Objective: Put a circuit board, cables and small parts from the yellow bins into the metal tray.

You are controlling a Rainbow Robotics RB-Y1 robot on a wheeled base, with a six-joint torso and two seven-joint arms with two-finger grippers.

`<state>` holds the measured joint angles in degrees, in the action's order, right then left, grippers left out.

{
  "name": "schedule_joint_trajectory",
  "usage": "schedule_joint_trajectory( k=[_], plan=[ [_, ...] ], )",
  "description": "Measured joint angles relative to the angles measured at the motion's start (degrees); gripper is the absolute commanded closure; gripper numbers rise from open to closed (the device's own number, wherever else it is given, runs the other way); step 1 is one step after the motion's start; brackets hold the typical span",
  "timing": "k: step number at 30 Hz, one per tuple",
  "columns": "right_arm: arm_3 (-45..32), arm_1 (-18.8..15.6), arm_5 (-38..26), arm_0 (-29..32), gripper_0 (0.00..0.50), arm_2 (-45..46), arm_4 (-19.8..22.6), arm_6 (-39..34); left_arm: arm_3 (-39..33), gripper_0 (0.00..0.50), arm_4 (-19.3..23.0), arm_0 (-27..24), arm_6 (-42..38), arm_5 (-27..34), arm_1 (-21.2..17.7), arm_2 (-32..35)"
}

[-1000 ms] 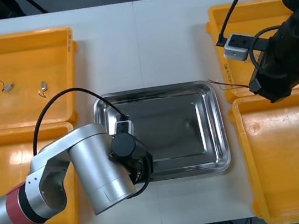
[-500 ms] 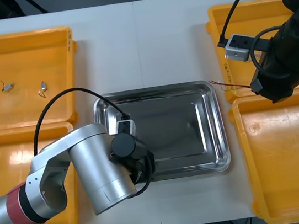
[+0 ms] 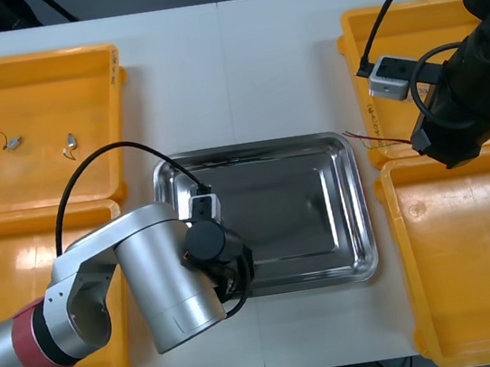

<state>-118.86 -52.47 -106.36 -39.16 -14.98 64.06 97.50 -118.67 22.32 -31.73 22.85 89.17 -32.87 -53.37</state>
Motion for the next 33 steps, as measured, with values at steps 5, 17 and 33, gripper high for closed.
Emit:
schedule_joint_trajectory(
  k=[5,17,33],
  plan=[
    [0.00,0.62,-0.03,0.00,0.500,0.00,-0.24,0.01,-1.57,0.000,3.15,-1.88,0.01,4.88,0.00,3.93],
    [1.00,8.11,-0.10,-0.01,0.500,-0.18,-1.71,0.35,-2.26,0.000,16.01,-8.26,0.83,16.49,-0.45,20.45],
    [1.10,14.65,4.72,-1.74,0.500,-12.83,-10.11,3.23,2.08,0.000,33.38,-10.47,26.56,18.98,-11.54,34.55]
  ],
)
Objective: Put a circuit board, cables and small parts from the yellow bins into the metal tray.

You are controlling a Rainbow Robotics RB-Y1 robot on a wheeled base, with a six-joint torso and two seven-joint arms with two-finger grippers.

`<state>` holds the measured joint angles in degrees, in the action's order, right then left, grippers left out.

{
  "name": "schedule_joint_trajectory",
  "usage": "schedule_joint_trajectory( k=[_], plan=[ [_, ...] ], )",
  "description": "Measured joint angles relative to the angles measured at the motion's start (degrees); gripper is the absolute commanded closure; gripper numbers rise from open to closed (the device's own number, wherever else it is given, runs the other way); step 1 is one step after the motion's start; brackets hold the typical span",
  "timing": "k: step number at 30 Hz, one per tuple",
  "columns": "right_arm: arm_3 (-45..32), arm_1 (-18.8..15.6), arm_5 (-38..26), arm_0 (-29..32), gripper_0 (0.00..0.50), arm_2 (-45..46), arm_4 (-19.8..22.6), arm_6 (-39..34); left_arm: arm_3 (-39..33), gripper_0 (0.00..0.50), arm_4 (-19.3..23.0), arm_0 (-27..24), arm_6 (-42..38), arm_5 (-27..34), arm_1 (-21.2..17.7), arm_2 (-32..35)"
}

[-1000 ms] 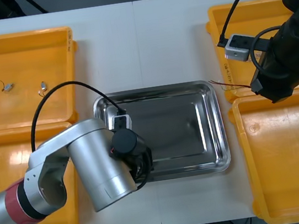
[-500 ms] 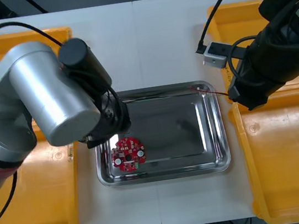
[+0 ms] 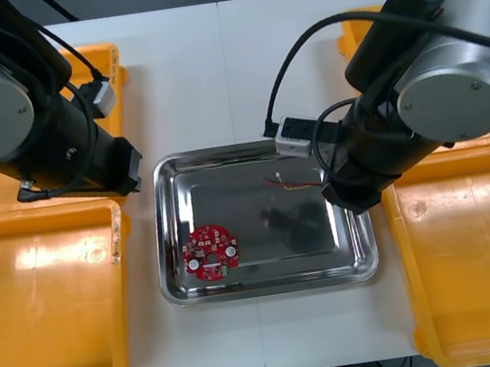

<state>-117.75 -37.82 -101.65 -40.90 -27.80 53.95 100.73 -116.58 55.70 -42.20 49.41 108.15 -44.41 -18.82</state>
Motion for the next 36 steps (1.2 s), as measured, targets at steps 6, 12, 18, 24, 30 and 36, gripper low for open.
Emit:
schedule_joint_trajectory(
  k=[6,12,18,24,30,36],
  plan=[
    [0.06,-0.01,3.71,-0.01,0.500,-5.78,-3.14,0.45,7.43,0.000,0.38,-2.58,0.39,-0.05,-0.87,0.50],
    [0.11,-0.49,7.51,-0.03,0.500,-11.24,-4.76,0.46,16.42,0.000,-0.45,-3.94,12.34,-1.73,-0.87,3.24],
    [0.12,-2.20,10.39,-0.06,0.500,-15.86,-5.93,0.46,23.44,0.000,-1.53,-5.19,29.03,-4.08,-0.88,5.31],
    [0.13,-3.45,12.66,-0.06,0.500,-20.12,-10.12,0.46,29.85,0.000,-3.67,-6.43,29.55,-4.84,-0.88,7.34],
    [1.98,-3.49,15.32,-0.03,0.500,-21.75,-10.68,0.47,35.48,0.000,-5.29,-7.67,33.92,-6.31,-0.88,9.08],
    [3.92,-3.49,17.20,-0.02,0.500,-22.20,-10.66,1.71,40.78,0.000,-7.18,-8.81,52.24,-8.31,-0.88,10.15]
  ],
)
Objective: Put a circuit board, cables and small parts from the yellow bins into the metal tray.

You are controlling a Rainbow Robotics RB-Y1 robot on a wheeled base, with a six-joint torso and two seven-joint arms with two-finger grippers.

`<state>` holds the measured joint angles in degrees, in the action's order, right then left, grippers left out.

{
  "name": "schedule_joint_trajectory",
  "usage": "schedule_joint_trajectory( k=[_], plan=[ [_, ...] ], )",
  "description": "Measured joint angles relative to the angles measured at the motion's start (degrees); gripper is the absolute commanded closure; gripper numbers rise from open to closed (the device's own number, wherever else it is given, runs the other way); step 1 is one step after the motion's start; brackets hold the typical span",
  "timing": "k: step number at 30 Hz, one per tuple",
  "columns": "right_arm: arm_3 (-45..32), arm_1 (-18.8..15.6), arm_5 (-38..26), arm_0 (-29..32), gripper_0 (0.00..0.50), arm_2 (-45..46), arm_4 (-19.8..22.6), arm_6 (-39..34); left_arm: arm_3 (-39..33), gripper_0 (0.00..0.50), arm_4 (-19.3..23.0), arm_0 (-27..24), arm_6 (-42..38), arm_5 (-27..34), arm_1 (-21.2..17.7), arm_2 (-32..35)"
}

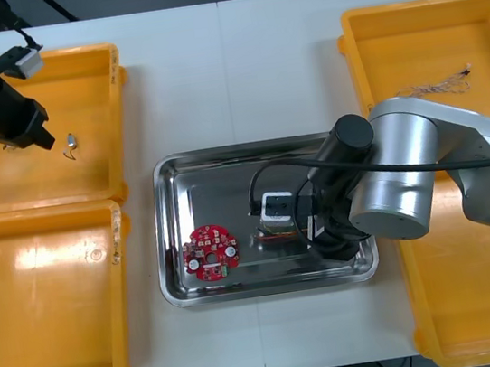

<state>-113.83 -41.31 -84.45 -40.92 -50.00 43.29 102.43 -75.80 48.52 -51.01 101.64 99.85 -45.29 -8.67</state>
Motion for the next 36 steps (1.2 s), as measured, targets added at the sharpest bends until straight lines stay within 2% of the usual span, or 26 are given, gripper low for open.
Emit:
schedule_joint_trajectory(
  k=[4,14,17,19,20,21,23,24,26,36],
  plan=[
    [0.01,0.00,0.01,0.00,0.500,-0.76,-0.02,0.84,2.64,0.000,-0.77,-0.69,7.96,-1.47,0.00,0.12],
    [0.03,0.00,0.11,0.00,0.500,-2.37,-0.42,0.84,11.58,0.000,-2.36,-2.73,8.81,-6.44,0.00,0.17],
    [0.03,0.01,0.26,0.01,0.486,-2.41,-1.34,0.84,14.12,0.000,-2.75,-3.32,12.60,-8.07,0.00,0.26],
    [0.03,0.01,0.26,0.01,0.395,-2.41,-1.75,0.84,15.70,0.000,-2.92,-3.60,18.08,-9.48,0.00,0.46],
    [0.03,0.01,0.26,0.01,0.301,-2.41,-1.90,0.84,16.54,0.000,-3.03,-3.69,21.80,-10.39,0.00,0.59],
    [0.03,0.01,0.26,0.01,0.248,-2.41,-2.04,0.84,17.24,0.000,-3.12,-3.77,25.27,-11.14,0.00,0.72],
    [0.03,0.01,0.26,0.01,0.083,-2.41,-2.41,0.84,18.59,0.000,-3.24,-3.91,32.11,-12.77,0.00,0.90],
    [0.03,0.01,0.26,0.01,0.036,-2.41,-2.62,0.84,19.13,0.000,-3.30,-3.93,34.61,-13.51,0.00,0.96],
    [0.03,0.01,0.26,0.01,0.000,-2.41,-2.95,0.84,19.86,0.000,-3.52,-3.93,37.52,-14.90,0.00,1.00],
    [0.03,0.01,0.26,0.01,0.000,-2.31,-3.12,0.84,22.43,0.000,-4.54,-3.96,37.59,-19.22,0.00,1.13]
  ],
)
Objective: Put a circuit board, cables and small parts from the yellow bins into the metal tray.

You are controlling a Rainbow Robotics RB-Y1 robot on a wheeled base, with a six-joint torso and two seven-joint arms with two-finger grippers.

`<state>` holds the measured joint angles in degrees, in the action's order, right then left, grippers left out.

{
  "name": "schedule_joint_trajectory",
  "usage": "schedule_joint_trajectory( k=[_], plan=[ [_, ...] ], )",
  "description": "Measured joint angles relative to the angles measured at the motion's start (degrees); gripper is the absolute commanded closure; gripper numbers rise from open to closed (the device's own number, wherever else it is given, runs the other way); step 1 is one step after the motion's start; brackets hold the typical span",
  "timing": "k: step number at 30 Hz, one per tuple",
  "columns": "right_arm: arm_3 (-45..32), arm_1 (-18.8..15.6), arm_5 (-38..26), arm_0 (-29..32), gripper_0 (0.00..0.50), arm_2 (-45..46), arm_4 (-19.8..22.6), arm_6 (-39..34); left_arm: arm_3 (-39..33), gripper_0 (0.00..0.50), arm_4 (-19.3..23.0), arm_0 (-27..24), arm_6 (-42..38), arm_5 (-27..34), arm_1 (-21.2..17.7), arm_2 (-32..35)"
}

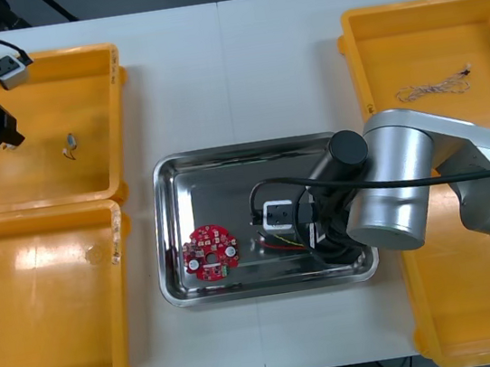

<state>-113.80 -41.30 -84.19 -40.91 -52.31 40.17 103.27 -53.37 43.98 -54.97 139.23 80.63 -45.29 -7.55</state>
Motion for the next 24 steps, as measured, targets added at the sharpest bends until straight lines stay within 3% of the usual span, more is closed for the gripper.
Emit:
schedule_joint_trajectory(
  k=[8,19,24],
  plan=[
    [-0.49,0.04,-3.11,-0.01,0.000,4.32,2.00,0.00,2.46,0.000,-0.43,0.00,0.03,-2.25,0.00,0.55],
    [-0.91,1.58,-18.01,-0.14,0.000,22.42,9.81,-0.01,6.32,0.000,-0.94,-0.01,3.09,-8.46,0.01,0.55],
    [-0.90,1.60,-24.17,-0.26,0.000,30.29,10.81,-0.06,6.71,0.000,-1.67,-0.01,4.95,-9.22,0.02,0.55]
  ],
)
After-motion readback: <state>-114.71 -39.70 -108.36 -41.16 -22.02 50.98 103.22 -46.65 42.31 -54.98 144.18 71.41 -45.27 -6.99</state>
